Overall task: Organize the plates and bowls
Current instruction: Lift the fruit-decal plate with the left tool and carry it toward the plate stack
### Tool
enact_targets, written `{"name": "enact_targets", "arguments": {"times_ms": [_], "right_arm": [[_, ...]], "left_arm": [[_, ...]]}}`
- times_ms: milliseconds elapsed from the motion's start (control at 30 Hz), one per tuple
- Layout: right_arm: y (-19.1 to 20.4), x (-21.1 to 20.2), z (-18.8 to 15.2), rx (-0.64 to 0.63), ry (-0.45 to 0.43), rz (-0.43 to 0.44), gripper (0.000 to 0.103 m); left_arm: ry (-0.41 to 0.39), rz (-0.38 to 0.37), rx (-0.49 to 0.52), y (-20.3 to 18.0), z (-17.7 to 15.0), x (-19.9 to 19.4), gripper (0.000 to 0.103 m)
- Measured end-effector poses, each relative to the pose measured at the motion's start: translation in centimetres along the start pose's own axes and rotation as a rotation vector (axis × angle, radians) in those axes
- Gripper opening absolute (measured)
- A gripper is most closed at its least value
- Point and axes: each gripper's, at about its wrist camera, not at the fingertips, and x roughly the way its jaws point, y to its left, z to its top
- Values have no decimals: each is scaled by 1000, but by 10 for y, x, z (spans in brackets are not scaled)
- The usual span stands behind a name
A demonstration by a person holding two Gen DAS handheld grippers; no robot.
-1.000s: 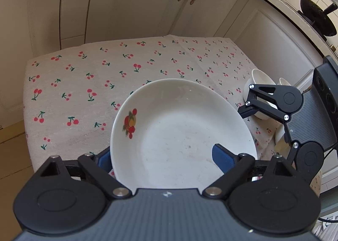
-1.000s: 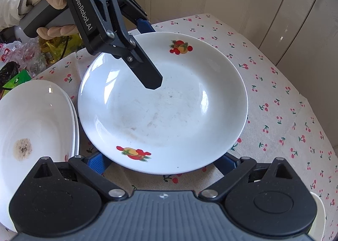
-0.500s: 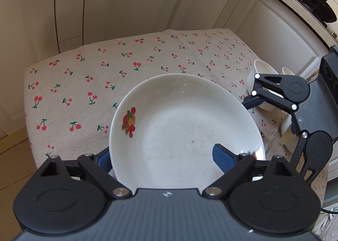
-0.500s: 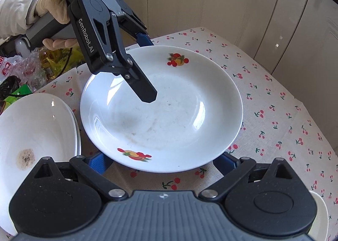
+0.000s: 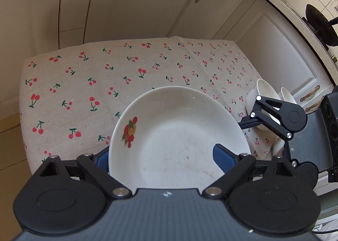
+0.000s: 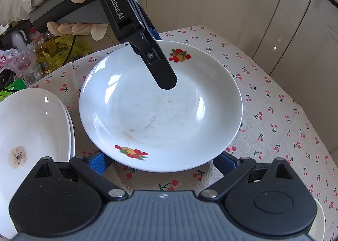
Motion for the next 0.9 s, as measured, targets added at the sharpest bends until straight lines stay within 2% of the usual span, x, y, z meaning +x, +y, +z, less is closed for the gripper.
{"name": "enact_targets", "arguments": {"times_ms": [400, 900], "right_arm": [[-3, -11, -2, 26, -62, 4, 101], [1, -19, -1, 17, -79, 21, 101]], "left_arm": [[1, 24, 58, -9, -3, 3, 95], [-5, 21, 51, -10, -2, -2, 95]]}}
